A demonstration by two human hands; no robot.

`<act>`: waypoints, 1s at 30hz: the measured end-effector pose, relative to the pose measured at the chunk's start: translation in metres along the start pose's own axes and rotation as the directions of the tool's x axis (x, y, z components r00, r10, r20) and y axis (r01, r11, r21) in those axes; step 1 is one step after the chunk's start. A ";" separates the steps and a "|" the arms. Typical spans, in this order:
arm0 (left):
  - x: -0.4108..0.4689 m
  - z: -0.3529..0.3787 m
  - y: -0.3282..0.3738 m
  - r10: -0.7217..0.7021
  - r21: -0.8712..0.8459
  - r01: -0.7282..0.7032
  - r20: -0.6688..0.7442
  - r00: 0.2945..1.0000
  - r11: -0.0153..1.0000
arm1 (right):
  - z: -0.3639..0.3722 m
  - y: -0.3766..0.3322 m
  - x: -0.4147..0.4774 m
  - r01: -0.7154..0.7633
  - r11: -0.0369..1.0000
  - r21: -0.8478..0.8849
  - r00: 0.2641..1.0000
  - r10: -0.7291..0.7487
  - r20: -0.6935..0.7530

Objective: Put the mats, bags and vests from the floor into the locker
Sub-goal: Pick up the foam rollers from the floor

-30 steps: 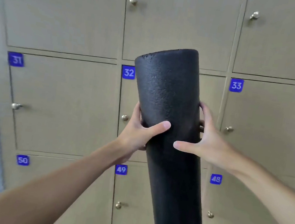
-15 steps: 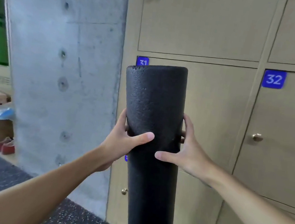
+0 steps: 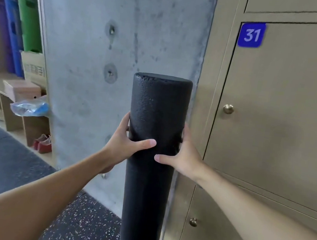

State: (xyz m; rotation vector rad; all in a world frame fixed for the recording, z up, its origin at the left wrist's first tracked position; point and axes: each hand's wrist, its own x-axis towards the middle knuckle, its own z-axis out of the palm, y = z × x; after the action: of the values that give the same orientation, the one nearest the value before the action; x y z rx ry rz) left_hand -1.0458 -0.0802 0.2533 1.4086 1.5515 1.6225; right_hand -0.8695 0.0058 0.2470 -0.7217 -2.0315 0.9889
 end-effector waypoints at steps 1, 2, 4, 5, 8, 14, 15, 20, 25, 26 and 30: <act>0.007 -0.003 -0.011 -0.006 0.007 0.006 0.002 1.000 1.000 | 0.007 0.008 0.006 -0.009 1.000 0.006 1.000 0.009 -0.011; 0.012 -0.005 -0.021 -0.012 0.017 0.012 0.005 1.000 1.000 | 0.014 0.016 0.010 -0.015 1.000 0.012 1.000 0.015 -0.026; 0.020 -0.008 -0.040 -0.031 0.028 0.030 0.016 0.999 0.999 | 0.026 0.031 0.016 -0.029 0.999 0.021 0.998 0.030 -0.047; 0.023 -0.008 -0.047 -0.033 0.026 0.033 0.023 0.999 0.999 | 0.029 0.038 0.017 -0.032 0.999 0.024 0.998 0.034 -0.053; 0.027 -0.011 -0.062 -0.025 -0.007 0.026 0.048 0.999 1.000 | 0.036 0.050 0.020 -0.038 0.999 0.018 0.996 0.039 -0.075; 0.014 -0.008 -0.088 -0.085 -0.040 0.088 0.067 0.994 0.995 | 0.048 0.065 0.006 -0.077 0.997 -0.010 0.996 0.077 -0.053; 0.011 -0.005 -0.095 -0.093 -0.044 0.096 0.069 0.993 0.994 | 0.048 0.068 0.003 -0.089 0.996 -0.008 0.995 0.088 -0.046; 0.004 0.003 -0.113 -0.108 -0.040 0.111 0.070 0.992 0.993 | 0.050 0.077 -0.007 -0.130 0.992 0.000 0.990 0.130 -0.051; -0.001 0.003 -0.123 -0.117 0.049 0.112 0.095 0.989 0.992 | 0.056 0.087 -0.015 -0.176 0.984 0.002 0.984 0.176 -0.041; -0.003 0.003 -0.127 -0.124 0.056 0.119 0.103 0.987 0.991 | 0.057 0.088 -0.017 -0.183 0.983 0.003 0.983 0.183 -0.033; -0.006 0.003 -0.129 -0.132 0.020 0.130 0.116 0.984 0.991 | 0.061 0.091 -0.017 -0.194 0.981 0.005 0.980 0.194 -0.049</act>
State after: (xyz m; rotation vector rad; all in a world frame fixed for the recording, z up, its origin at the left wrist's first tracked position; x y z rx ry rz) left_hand -1.0793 -0.0539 0.1313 1.3525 1.5541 1.4298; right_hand -0.8952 0.0180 0.1400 -0.9497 -1.9457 1.0707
